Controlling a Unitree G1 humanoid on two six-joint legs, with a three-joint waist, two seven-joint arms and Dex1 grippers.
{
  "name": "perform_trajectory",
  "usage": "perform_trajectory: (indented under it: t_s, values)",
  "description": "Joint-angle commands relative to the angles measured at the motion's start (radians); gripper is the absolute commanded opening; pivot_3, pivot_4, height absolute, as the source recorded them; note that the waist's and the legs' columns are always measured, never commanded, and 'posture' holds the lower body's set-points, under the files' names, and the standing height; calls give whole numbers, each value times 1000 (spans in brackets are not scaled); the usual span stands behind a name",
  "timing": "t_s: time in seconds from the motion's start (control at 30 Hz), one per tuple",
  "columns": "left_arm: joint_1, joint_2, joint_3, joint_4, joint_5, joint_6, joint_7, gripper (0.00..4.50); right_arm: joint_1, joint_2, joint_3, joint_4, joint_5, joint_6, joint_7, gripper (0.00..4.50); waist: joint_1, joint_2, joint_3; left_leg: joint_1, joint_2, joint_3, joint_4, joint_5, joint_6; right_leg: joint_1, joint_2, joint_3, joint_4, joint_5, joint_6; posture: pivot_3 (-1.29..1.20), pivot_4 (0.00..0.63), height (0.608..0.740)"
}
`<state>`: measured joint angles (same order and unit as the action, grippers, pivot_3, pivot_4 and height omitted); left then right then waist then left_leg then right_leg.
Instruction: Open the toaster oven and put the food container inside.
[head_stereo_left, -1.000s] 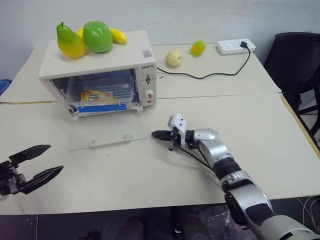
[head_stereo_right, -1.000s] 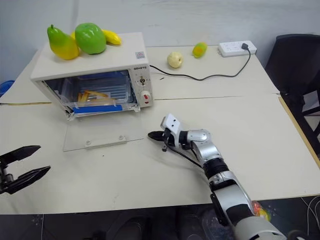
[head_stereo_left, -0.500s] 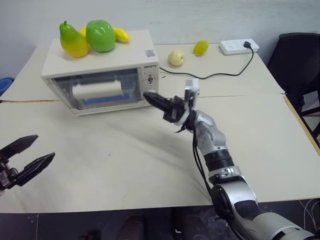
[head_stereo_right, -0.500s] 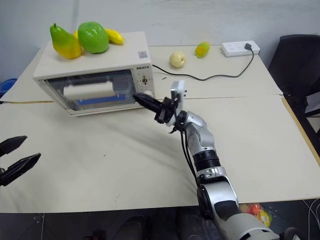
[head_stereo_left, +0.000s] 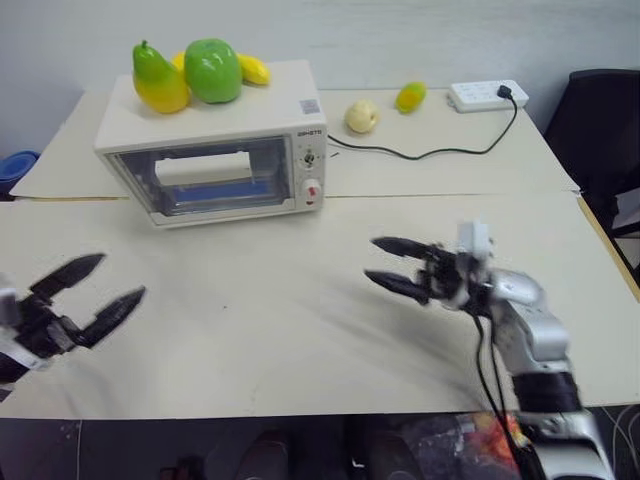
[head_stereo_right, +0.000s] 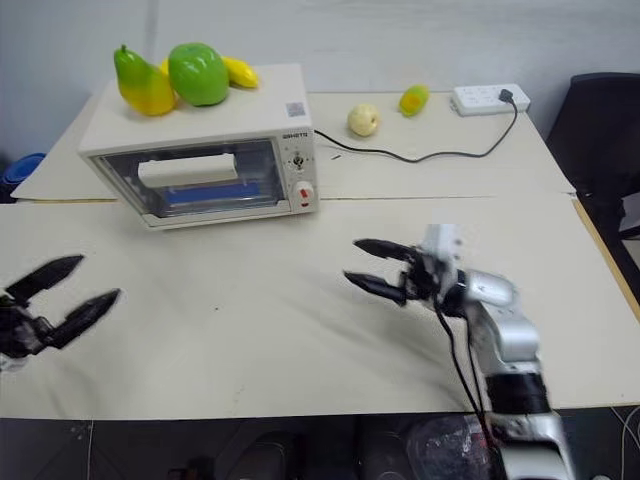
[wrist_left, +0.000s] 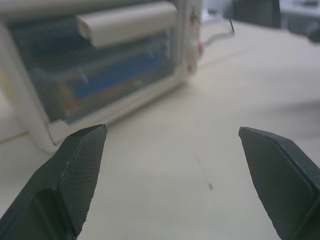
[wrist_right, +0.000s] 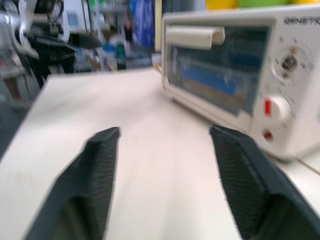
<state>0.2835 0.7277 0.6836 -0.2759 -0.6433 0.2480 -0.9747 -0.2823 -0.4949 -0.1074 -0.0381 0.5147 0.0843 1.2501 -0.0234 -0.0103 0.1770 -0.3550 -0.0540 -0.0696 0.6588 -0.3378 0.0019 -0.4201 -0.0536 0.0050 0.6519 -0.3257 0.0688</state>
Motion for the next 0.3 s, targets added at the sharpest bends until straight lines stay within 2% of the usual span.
perform_trajectory:
  t_s: [0.03,0.07,0.1,0.3]
  values:
    - [21,18,-129,35,165,-149,-62,4500,107,-53,-41,-33,-23,-108,49,4070,-1,0,0,3,0,0,-2,0,0,3,0,0,-2,0,0,0,150,740]
    - [6,11,-160,52,181,-169,-64,4500,133,-57,-51,-32,-26,-121,34,4360,-2,0,0,5,0,0,-3,0,1,6,0,0,-4,0,0,0,150,740]
    - [-17,-5,-188,68,194,-191,-55,4500,152,-60,-57,-30,-33,-134,19,4452,-3,0,0,6,1,0,-5,-1,2,7,0,0,-5,0,0,0,150,740]
    - [-139,-83,-286,123,218,-232,15,4500,204,-18,-87,-28,-68,-204,-124,4452,0,1,1,8,1,0,-6,-1,3,8,0,-1,-6,1,1,0,150,740]
